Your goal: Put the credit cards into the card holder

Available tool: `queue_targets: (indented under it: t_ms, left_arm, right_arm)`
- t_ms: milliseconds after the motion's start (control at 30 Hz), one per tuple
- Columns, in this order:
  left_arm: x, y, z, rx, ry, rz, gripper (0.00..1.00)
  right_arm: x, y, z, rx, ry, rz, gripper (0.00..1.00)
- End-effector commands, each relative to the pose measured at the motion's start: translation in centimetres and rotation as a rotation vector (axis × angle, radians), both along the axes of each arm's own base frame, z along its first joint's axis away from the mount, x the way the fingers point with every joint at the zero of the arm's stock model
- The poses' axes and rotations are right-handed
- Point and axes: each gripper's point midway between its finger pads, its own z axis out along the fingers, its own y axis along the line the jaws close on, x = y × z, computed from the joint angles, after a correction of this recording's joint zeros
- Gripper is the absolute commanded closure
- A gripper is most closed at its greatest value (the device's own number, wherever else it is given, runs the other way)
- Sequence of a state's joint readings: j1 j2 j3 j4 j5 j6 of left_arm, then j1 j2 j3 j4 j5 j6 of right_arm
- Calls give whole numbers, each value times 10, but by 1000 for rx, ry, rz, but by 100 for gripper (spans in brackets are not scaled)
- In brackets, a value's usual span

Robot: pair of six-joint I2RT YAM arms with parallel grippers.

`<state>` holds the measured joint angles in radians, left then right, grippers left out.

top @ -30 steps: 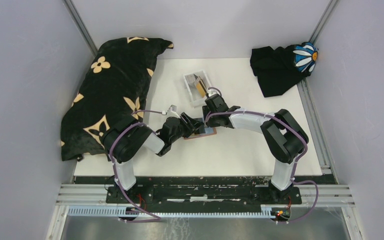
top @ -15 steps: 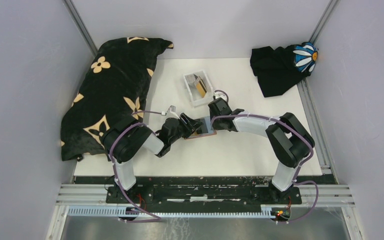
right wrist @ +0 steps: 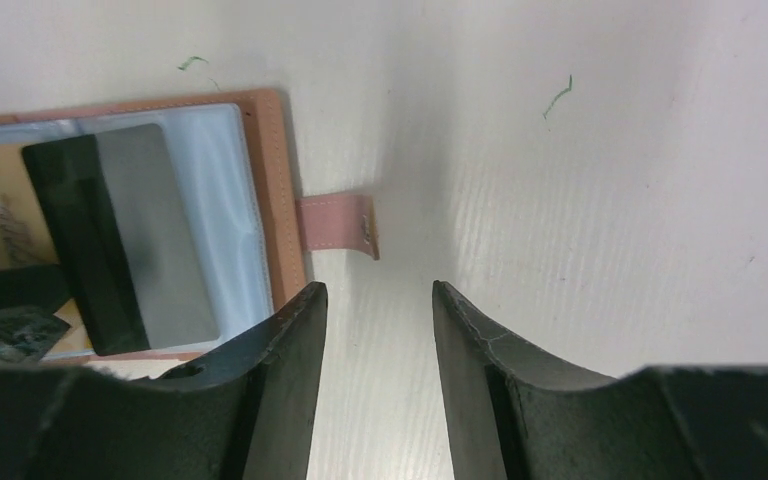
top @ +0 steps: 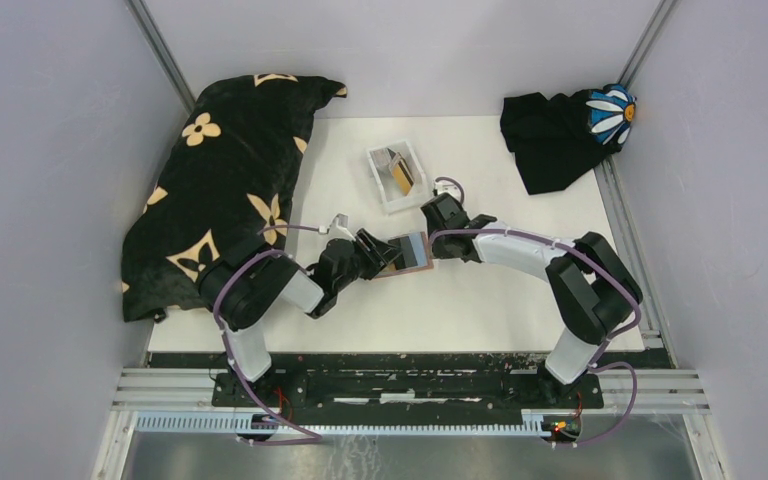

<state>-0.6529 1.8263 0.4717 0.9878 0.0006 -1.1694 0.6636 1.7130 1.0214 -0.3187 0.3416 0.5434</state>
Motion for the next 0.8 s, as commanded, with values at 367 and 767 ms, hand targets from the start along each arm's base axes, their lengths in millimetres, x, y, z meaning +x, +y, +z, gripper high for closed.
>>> queue_targets:
  t_ms: [367,767]
  left_arm:
    - [-18,32,-32,146,59,33,44]
    - [-22,45,-36,172,62,57,55]
  right_arm:
    - [26,82,47,72,-91,148,83]
    - [27,129,32,86,-45,234,96]
